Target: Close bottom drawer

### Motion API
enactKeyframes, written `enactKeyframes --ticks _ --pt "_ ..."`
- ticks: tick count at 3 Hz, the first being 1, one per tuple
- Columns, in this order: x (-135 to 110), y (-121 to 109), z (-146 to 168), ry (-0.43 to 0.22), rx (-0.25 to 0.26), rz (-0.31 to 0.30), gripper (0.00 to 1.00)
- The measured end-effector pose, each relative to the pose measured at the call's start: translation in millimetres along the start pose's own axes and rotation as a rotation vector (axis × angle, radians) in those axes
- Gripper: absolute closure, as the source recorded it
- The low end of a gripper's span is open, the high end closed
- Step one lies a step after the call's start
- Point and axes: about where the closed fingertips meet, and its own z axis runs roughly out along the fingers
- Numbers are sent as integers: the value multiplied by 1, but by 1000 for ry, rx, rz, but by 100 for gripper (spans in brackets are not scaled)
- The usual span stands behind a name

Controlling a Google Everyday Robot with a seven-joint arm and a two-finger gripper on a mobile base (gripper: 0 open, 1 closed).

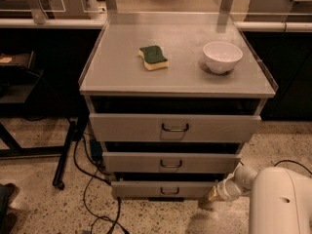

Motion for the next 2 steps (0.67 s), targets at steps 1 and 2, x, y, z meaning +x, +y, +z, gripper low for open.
enactKeyframes --ticks 1,2 --pt "-5 -7 12 -9 15 71 100" --pt "-26 -30 13 -74 48 206 100"
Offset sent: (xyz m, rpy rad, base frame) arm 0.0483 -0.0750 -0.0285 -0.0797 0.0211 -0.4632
